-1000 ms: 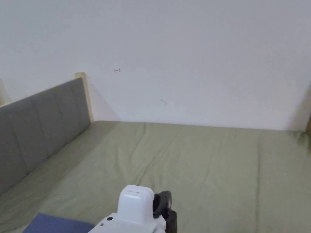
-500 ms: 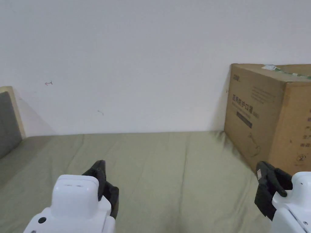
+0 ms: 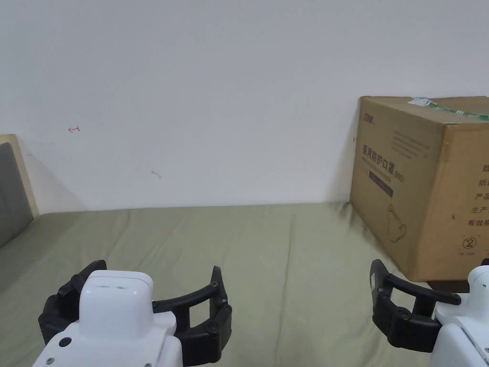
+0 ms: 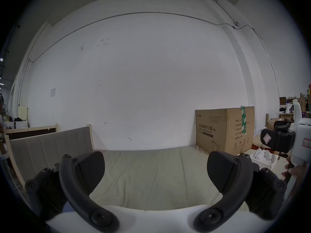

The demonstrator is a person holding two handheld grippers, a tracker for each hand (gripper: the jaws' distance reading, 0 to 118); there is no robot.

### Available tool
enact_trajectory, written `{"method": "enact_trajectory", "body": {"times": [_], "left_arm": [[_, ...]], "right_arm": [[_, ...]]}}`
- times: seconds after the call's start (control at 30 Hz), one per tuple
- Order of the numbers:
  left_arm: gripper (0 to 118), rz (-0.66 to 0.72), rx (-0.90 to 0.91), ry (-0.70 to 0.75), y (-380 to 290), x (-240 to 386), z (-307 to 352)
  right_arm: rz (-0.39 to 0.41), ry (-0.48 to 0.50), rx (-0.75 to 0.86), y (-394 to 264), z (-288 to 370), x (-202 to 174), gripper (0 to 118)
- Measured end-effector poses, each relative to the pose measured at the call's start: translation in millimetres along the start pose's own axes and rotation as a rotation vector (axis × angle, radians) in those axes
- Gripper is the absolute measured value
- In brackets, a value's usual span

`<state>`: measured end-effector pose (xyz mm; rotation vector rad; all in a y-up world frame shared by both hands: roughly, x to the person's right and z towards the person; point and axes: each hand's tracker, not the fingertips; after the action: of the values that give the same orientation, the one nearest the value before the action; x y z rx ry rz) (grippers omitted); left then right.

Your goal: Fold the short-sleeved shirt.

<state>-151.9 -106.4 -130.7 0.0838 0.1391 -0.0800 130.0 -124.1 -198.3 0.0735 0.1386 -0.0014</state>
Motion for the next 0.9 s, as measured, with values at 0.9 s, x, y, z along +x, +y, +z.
{"method": "enact_trajectory", "body": {"times": [0.9], "left_arm": [[118,0.154,-0.081,-0.018,-2.4,-20.4,-13.8]], "right_arm": [[0.001,0.032,-0.043,1.9,0.8,-0.2,118]]}}
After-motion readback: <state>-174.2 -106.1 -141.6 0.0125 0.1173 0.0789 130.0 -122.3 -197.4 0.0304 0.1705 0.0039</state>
